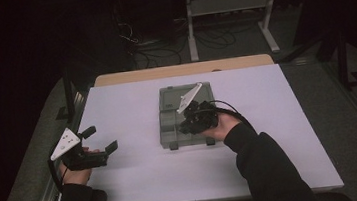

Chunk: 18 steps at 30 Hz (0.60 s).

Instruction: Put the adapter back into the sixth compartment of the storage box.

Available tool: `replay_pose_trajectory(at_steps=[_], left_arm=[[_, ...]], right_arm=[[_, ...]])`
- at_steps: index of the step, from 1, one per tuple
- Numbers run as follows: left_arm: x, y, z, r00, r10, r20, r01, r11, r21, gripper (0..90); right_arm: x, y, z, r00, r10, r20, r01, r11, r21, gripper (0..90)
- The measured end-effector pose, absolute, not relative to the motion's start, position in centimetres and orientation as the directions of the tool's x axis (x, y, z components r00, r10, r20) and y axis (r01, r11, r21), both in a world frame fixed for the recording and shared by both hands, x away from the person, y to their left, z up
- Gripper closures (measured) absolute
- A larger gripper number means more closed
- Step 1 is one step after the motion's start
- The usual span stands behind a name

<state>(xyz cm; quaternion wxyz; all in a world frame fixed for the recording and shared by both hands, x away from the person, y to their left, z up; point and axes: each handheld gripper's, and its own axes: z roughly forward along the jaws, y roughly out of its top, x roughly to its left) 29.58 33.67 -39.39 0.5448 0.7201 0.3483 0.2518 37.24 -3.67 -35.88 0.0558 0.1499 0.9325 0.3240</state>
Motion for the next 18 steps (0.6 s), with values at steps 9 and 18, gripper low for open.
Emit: replay_pose_trajectory(at_steps=[9,18], left_arm=[[29.6,33.7,-39.4,0.632,0.775,-0.017,0.229,-0.165,0.959,0.0],[29.6,33.7,-39.4,0.630,0.777,-0.018,0.227,-0.162,0.960,0.0]], right_arm=[[37.8,-3.7,-36.2,-0.944,0.331,0.001,0.260,0.740,0.621,75.1],[38.8,-3.9,-36.8,-0.934,0.357,0.003,0.280,0.729,0.625,75.0]])
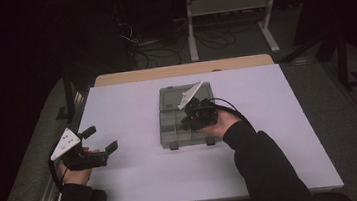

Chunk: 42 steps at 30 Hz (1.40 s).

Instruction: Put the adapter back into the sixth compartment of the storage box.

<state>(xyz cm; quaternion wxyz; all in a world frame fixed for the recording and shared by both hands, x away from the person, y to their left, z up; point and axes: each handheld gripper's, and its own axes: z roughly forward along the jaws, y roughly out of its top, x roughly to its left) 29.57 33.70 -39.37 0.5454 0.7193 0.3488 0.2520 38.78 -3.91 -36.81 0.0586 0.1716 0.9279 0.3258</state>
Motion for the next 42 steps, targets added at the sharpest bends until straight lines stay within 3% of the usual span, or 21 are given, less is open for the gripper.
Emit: replay_pose_trajectory(at_steps=[27,42], left_arm=[[29.6,33.7,-39.4,0.633,0.774,-0.016,0.225,-0.164,0.960,0.0],[29.6,33.7,-39.4,0.634,0.773,-0.017,0.224,-0.163,0.961,0.0]], right_arm=[[39.7,-2.5,-38.9,-0.936,0.351,0.020,0.292,0.744,0.601,75.0],[40.0,-1.6,-40.6,-0.937,0.348,0.026,0.306,0.784,0.540,75.0]])
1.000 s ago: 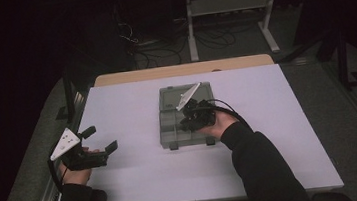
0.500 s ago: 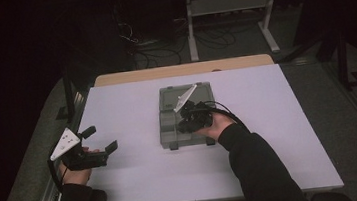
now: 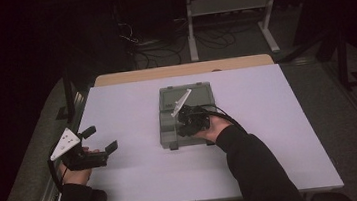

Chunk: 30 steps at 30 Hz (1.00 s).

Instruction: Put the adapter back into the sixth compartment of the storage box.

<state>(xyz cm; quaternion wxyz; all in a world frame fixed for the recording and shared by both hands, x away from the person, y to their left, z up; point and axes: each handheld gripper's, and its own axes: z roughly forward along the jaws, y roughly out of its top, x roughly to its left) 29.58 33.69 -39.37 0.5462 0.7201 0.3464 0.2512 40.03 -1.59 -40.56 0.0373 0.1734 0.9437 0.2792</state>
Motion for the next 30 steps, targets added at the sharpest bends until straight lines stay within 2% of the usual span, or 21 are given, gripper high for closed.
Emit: replay_pose_trajectory(at_steps=[7,8,14,24,30], left_arm=[[29.6,33.7,-39.4,0.634,0.773,-0.017,0.225,-0.164,0.961,0.0],[29.6,33.7,-39.4,0.634,0.773,-0.017,0.225,-0.164,0.960,0.0],[29.6,33.7,-39.4,0.636,0.772,-0.017,0.225,-0.164,0.960,0.0],[29.6,33.7,-39.4,0.636,0.771,-0.017,0.224,-0.164,0.961,0.0],[29.6,33.7,-39.4,0.636,0.771,-0.017,0.225,-0.164,0.961,0.0]], right_arm=[[40.1,-1.5,-40.8,-0.936,0.351,0.037,0.317,0.787,0.530,74.5],[40.1,-1.5,-40.8,-0.934,0.354,0.042,0.321,0.783,0.532,69.2],[40.1,-1.6,-40.6,-0.929,0.367,0.040,0.330,0.778,0.535,62.5],[40.0,-1.8,-40.2,-0.926,0.374,0.049,0.338,0.766,0.547,56.6],[39.9,-2.3,-39.5,-0.926,0.374,0.048,0.335,0.760,0.557,46.6]])
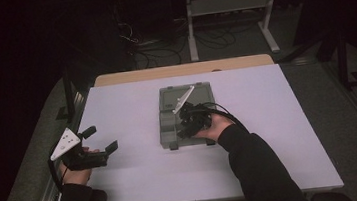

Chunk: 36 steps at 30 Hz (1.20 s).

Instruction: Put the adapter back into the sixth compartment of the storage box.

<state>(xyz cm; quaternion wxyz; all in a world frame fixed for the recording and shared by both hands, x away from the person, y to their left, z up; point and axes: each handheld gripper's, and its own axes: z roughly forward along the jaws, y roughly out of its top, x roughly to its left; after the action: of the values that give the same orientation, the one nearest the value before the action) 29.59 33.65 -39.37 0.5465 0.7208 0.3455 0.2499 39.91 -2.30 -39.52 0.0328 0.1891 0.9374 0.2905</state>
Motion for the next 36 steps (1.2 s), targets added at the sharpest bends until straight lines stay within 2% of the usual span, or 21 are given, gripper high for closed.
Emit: replay_pose_trajectory(at_steps=[6,7,15,17,20,36], left_arm=[[29.6,33.6,-39.4,0.637,0.771,-0.016,0.225,-0.166,0.960,0.0],[29.6,33.6,-39.4,0.637,0.771,-0.014,0.225,-0.168,0.960,0.0],[29.6,33.6,-39.4,0.637,0.771,-0.014,0.225,-0.168,0.960,0.0],[29.6,33.6,-39.4,0.637,0.771,-0.013,0.224,-0.169,0.960,0.0],[29.6,33.6,-39.4,0.637,0.771,-0.012,0.224,-0.170,0.959,0.0],[29.5,33.6,-39.3,0.636,0.771,-0.010,0.225,-0.173,0.959,0.0]], right_arm=[[39.8,-2.5,-39.2,-0.921,0.387,0.050,0.348,0.755,0.556,38.7],[39.9,-2.6,-39.1,-0.917,0.393,0.065,0.361,0.752,0.552,33.8],[39.8,-3.4,-38.2,-0.901,0.425,0.081,0.388,0.710,0.587,13.0],[39.7,-3.6,-37.8,-0.900,0.429,0.081,0.387,0.699,0.601,12.2],[39.6,-4.1,-37.3,-0.903,0.422,0.077,0.376,0.695,0.613,0.6],[39.2,-6.2,-36.0,-0.886,0.462,0.043,0.378,0.664,0.645,0.0]])
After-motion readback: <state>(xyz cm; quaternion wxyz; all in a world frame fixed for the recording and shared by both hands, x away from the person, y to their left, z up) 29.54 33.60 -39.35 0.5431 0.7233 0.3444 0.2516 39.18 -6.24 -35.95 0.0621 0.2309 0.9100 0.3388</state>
